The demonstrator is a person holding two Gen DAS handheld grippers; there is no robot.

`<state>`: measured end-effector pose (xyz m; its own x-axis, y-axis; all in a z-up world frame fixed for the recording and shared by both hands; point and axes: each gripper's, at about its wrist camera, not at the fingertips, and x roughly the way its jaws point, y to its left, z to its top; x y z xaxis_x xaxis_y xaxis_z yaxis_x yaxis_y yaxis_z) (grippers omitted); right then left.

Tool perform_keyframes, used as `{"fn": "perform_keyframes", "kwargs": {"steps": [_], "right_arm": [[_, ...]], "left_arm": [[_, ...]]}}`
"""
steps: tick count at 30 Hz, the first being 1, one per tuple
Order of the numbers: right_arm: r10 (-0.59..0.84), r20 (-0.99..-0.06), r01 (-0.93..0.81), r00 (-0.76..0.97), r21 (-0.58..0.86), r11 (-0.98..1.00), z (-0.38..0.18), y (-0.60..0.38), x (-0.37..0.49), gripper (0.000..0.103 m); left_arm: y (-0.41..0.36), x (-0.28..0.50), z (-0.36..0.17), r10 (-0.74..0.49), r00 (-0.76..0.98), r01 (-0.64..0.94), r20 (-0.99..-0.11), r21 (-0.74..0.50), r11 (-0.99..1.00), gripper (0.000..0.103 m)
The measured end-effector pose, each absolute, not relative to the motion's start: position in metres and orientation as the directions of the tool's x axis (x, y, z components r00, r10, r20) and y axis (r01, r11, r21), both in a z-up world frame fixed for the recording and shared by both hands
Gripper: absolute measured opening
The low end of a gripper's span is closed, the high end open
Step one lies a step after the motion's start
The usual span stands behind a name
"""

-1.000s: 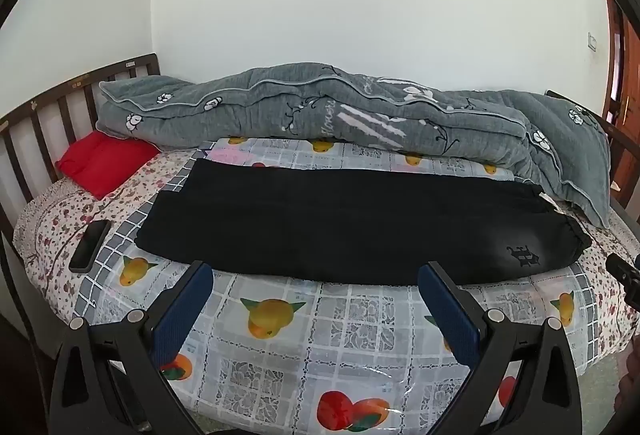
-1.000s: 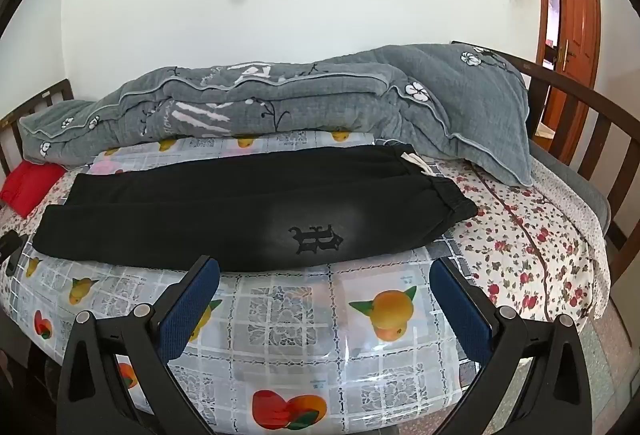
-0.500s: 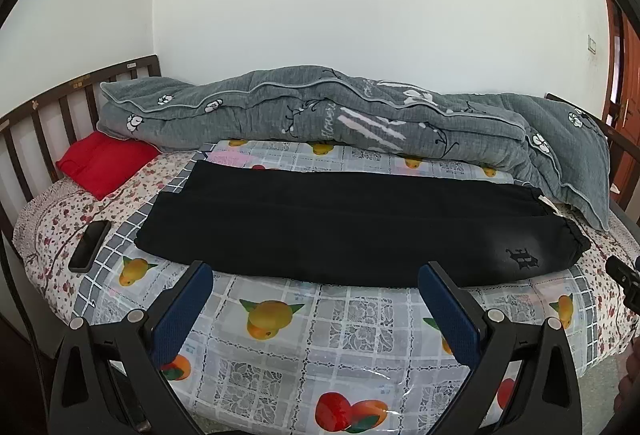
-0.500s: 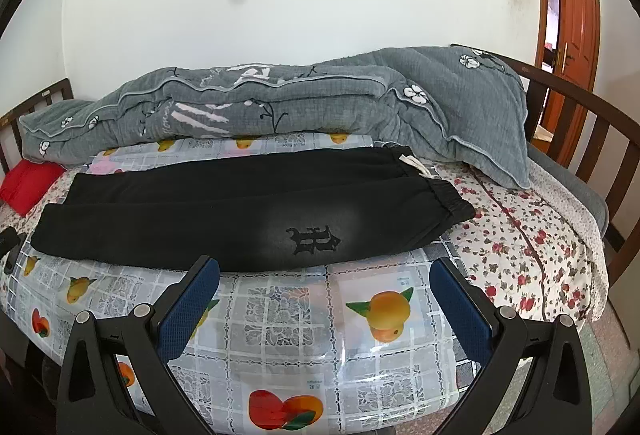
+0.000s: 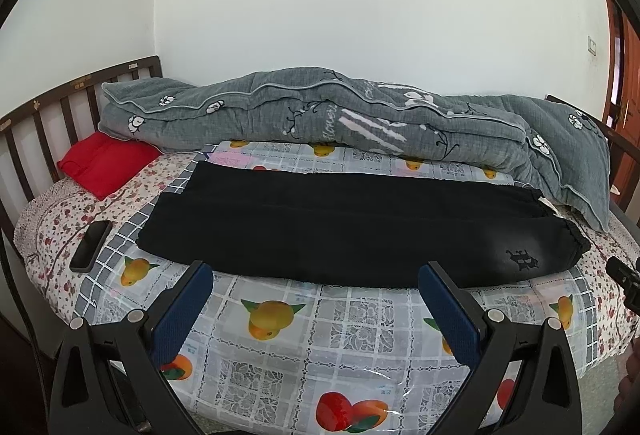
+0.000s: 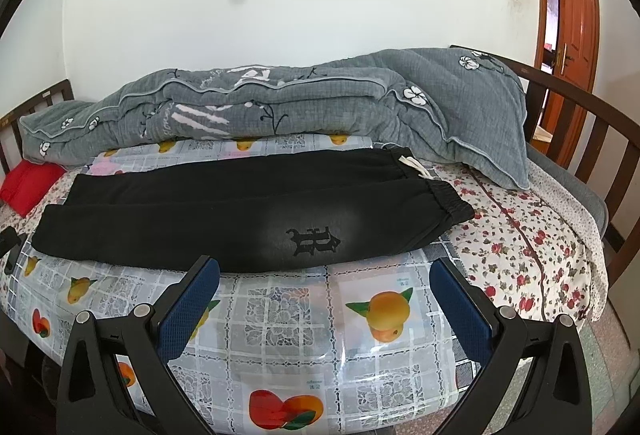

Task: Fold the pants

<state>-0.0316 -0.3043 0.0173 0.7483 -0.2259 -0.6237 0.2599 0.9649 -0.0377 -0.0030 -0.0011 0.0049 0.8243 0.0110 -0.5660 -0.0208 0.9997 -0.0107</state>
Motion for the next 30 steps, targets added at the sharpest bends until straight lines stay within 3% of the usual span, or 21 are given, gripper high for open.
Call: {"fn": "perform_keyframes", "kwargs": {"steps": [30], "right_arm": [[-0.227, -0.620, 0.267, 0.751, -0.029, 0.963, 0.0181, -0.3051, -0.0386, 0.103]], "left_arm": [[-0.0045, -0.0059, 0.0090, 0.008, 0.829, -0.020, -0.560, -0.014, 1.000, 0.103]]}}
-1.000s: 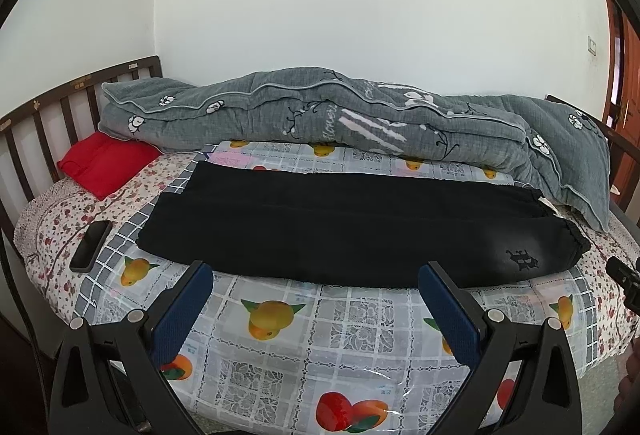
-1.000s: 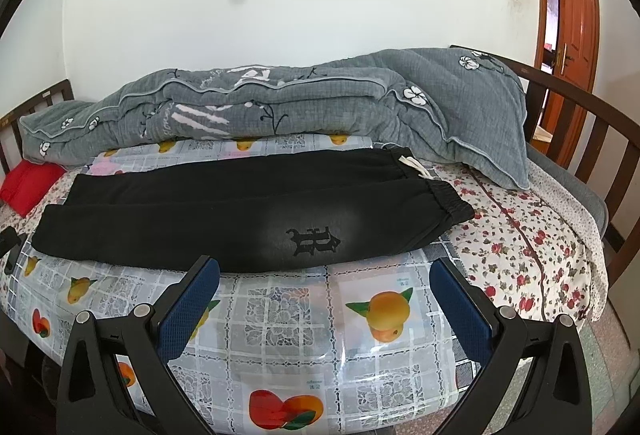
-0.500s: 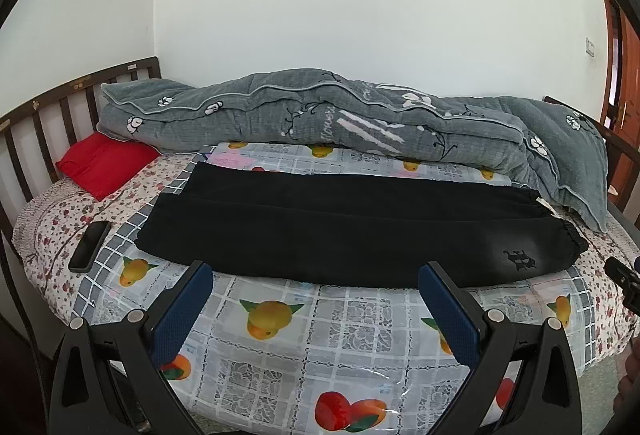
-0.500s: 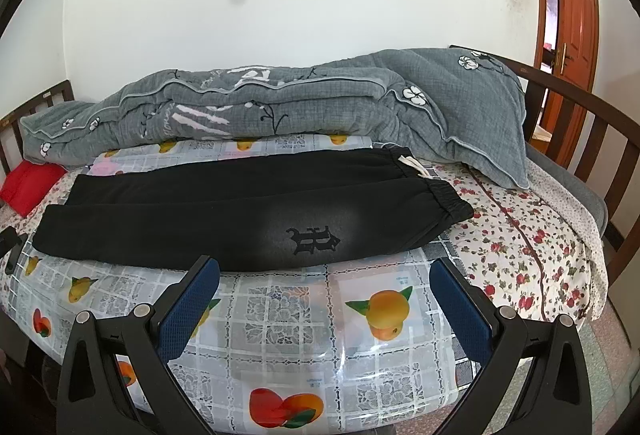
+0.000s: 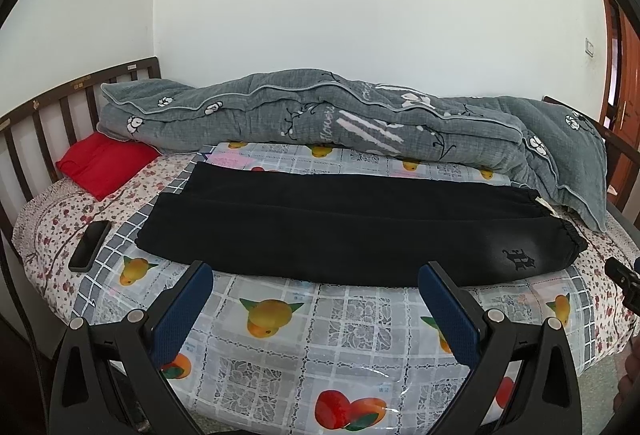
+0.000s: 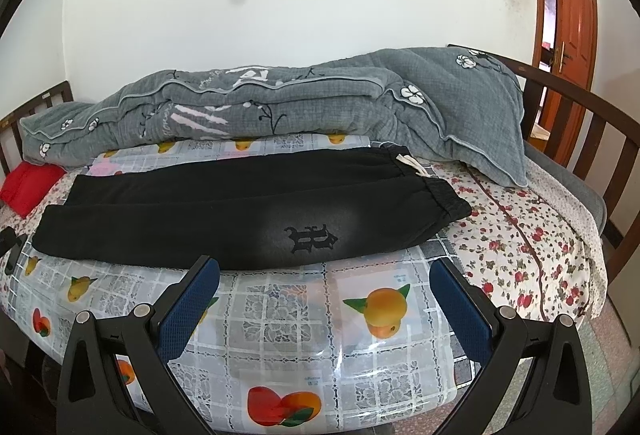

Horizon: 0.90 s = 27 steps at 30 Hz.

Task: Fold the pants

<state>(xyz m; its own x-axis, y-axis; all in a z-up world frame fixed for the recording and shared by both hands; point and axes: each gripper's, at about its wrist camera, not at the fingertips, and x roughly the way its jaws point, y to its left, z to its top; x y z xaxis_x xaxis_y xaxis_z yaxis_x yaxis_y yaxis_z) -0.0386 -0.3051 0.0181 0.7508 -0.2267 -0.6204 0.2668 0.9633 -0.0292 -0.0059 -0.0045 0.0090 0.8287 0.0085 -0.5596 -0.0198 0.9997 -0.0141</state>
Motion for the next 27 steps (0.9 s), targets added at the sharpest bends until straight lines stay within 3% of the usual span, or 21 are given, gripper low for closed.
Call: {"fn": "perform_keyframes", "kwargs": {"steps": [27], "right_arm": [[-0.236, -0.614, 0.283, 0.753, -0.021, 0.959, 0.0185, -0.3098, -0.0374, 0.103]], "left_arm": [[-0.0045, -0.0087, 0.0102, 0.010, 0.829, -0.021, -0.559, -0.014, 1.000, 0.103]]}}
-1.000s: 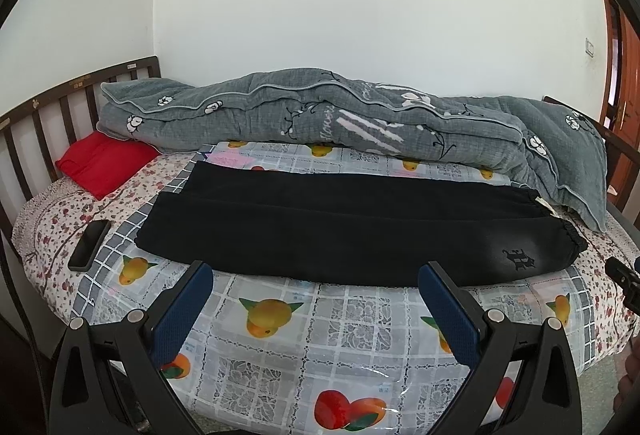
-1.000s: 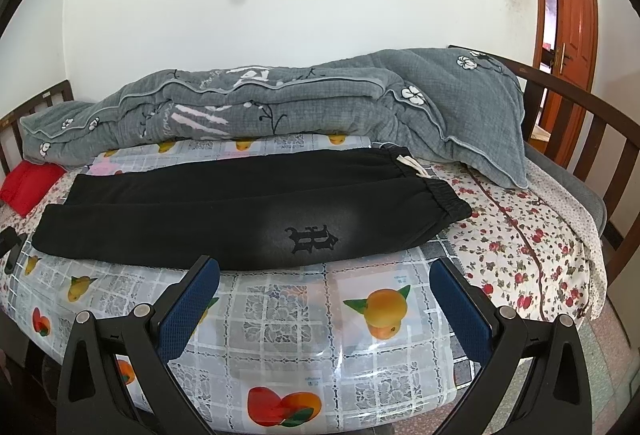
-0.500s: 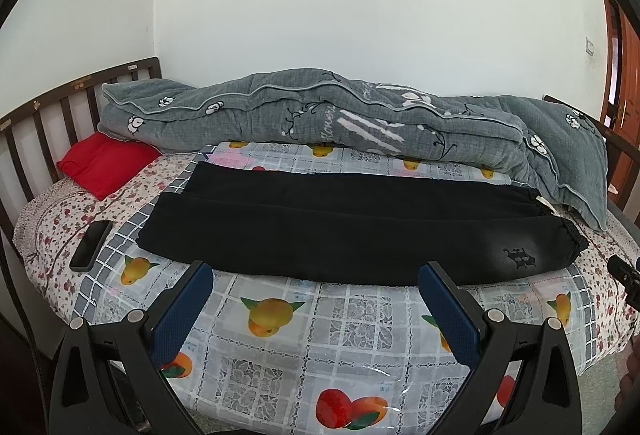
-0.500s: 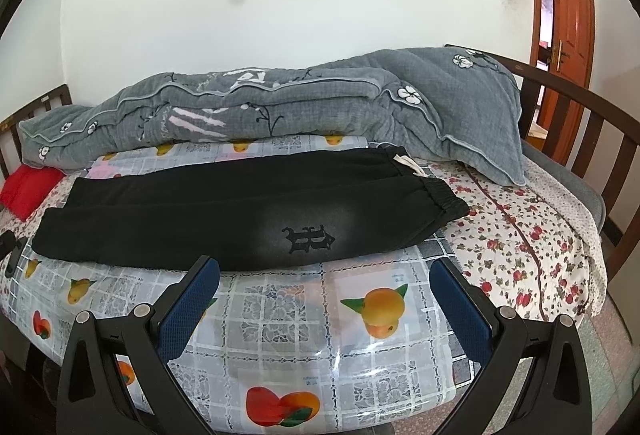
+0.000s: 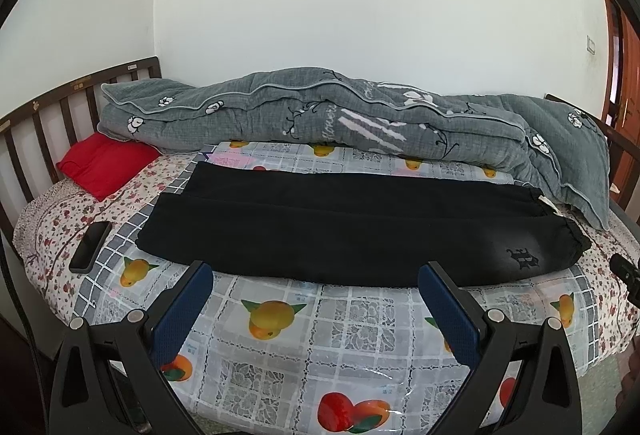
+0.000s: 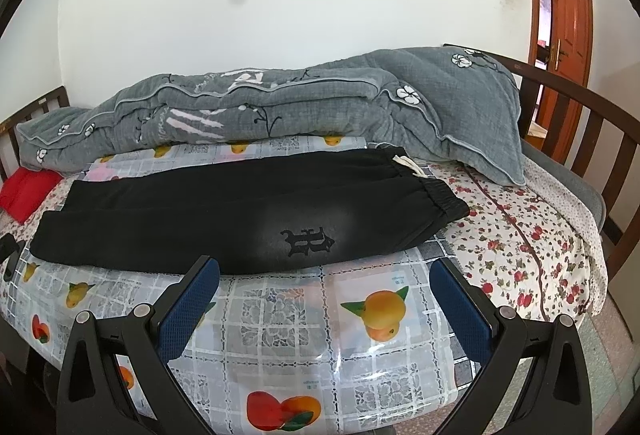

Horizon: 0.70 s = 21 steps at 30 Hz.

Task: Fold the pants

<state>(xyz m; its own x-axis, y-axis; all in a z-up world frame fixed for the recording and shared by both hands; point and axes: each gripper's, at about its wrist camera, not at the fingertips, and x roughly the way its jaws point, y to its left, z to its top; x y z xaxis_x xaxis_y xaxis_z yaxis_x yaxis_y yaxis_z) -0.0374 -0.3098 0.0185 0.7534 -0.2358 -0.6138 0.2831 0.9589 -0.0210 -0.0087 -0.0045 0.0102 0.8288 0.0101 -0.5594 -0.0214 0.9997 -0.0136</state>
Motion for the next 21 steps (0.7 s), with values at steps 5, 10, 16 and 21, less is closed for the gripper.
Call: {"fn": "perform_keyframes", "kwargs": {"steps": [5, 10, 16, 21], "right_arm": [[-0.238, -0.619, 0.289, 0.748, -0.018, 0.957, 0.014, -0.312, -0.031, 0.103], [-0.242, -0.617, 0.293, 0.749, -0.019, 0.956, 0.005, -0.312, -0.030, 0.103], [-0.199, -0.627, 0.256, 0.753, 0.002, 0.967, -0.016, -0.316, -0.021, 0.103], [-0.176, -0.656, 0.255, 0.734, 0.025, 0.967, -0.043, -0.328, -0.008, 0.103]], "left_arm": [[-0.004, -0.008, 0.010, 0.009, 0.827, -0.021, -0.562, -0.014, 1.000, 0.103], [-0.002, -0.003, 0.003, 0.035, 0.819, -0.039, -0.572, 0.004, 0.999, 0.103], [0.009, 0.014, -0.019, 0.025, 0.796, -0.048, -0.604, -0.022, 0.999, 0.103], [0.024, 0.029, -0.043, 0.009, 0.769, -0.039, -0.639, -0.034, 0.999, 0.103]]}}
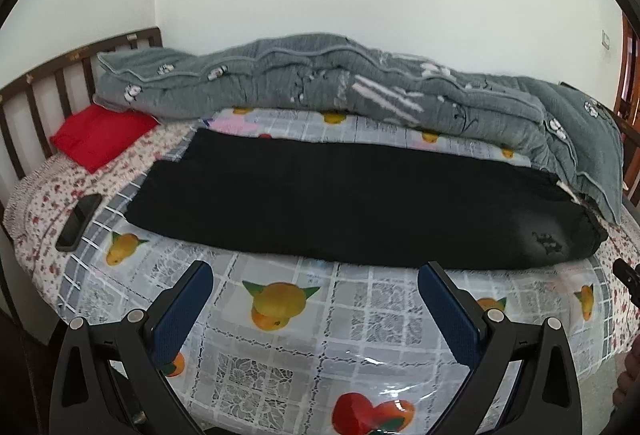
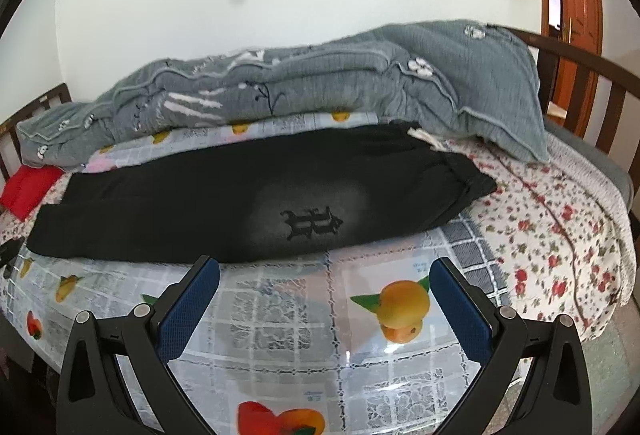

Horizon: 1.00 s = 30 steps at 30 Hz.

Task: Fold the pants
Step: 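Lower both tools onto the black pants edge and close both grippers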

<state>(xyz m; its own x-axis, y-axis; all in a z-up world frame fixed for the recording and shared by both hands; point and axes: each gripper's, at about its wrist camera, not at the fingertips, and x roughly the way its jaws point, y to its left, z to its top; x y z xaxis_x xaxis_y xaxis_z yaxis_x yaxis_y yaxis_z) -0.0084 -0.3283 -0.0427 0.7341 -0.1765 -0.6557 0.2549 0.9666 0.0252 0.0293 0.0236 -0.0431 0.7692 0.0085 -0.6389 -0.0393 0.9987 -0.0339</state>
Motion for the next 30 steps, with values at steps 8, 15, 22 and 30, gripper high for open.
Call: {"fn": "perform_keyframes", "kwargs": {"steps": [8, 15, 22, 30], "right_arm": [[-0.160, -0.730, 0.289, 0.665, 0.054, 0.956, -0.090, -0.363, 0.018, 0.102], [-0.175, -0.764, 0.338, 0.621, 0.061, 0.939, -0.117, -0.391, 0.041, 0.088], [-0.038, -0.772, 0.353, 0.634, 0.246, 0.903, -0.134, -0.420, 0.062, 0.075], [-0.051, -0.758, 0.370, 0.651, 0.258, 0.892, -0.141, -0.427, 0.085, 0.075]], "left_arm": [[0.062, 0.060, -0.086, 0.050, 0.717, -0.101, -0.696, -0.033, 0.994, 0.102], [0.093, 0.083, -0.118, 0.038, 0.674, -0.148, -0.738, -0.085, 0.985, 0.098], [0.112, 0.113, -0.149, 0.008, 0.617, -0.184, -0.787, -0.134, 0.974, 0.082], [0.131, 0.146, -0.164, -0.034, 0.617, -0.248, -0.786, -0.234, 0.940, 0.070]]}}
